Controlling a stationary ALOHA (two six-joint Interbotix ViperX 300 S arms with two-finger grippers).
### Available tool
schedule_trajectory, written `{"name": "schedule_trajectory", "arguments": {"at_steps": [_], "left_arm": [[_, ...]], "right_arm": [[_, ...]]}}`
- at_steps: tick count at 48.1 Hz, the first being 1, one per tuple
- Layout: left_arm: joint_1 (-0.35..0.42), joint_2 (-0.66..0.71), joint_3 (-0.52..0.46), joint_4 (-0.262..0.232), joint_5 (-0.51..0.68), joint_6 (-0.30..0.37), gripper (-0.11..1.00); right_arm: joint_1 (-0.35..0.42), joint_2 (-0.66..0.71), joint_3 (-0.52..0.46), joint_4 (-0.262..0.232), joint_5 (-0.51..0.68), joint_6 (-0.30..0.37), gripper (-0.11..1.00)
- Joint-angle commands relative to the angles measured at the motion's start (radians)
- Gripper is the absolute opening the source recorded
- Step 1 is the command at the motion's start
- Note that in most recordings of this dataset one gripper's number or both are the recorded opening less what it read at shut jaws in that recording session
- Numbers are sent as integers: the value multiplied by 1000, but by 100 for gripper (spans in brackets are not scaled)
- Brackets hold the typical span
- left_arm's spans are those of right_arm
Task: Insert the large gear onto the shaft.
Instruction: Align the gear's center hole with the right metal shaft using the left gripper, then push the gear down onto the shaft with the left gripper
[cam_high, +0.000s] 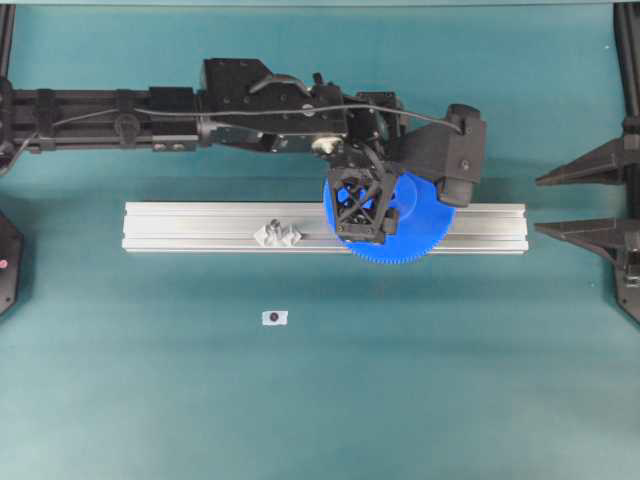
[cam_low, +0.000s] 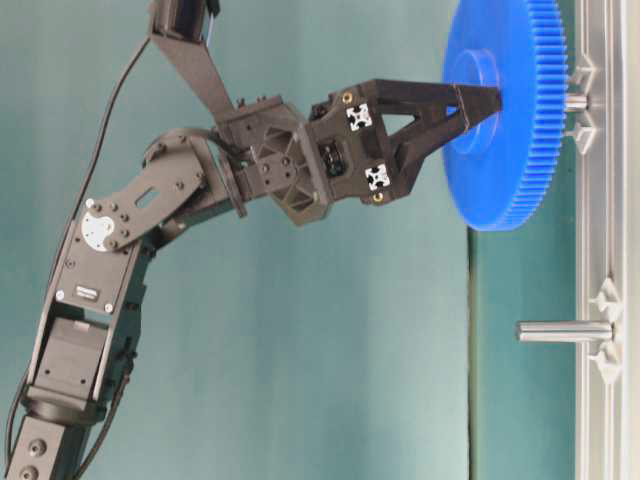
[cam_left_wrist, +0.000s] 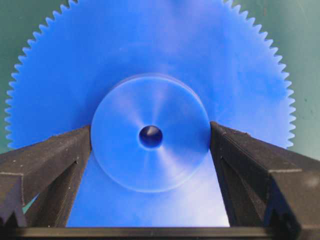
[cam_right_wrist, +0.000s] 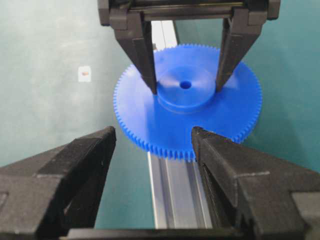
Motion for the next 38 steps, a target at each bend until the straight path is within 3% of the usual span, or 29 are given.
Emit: {"name": "schedule_trajectory", "arguments": {"at_steps": [1, 38], "left_arm": [[0, -14, -40, 3, -6, -2, 91], [0, -49, -58, 3, 20, 0, 91]], "right_arm": [[-3, 5, -11, 2, -9, 9, 69], [-3, -3, -11, 2, -9, 9, 69]]}}
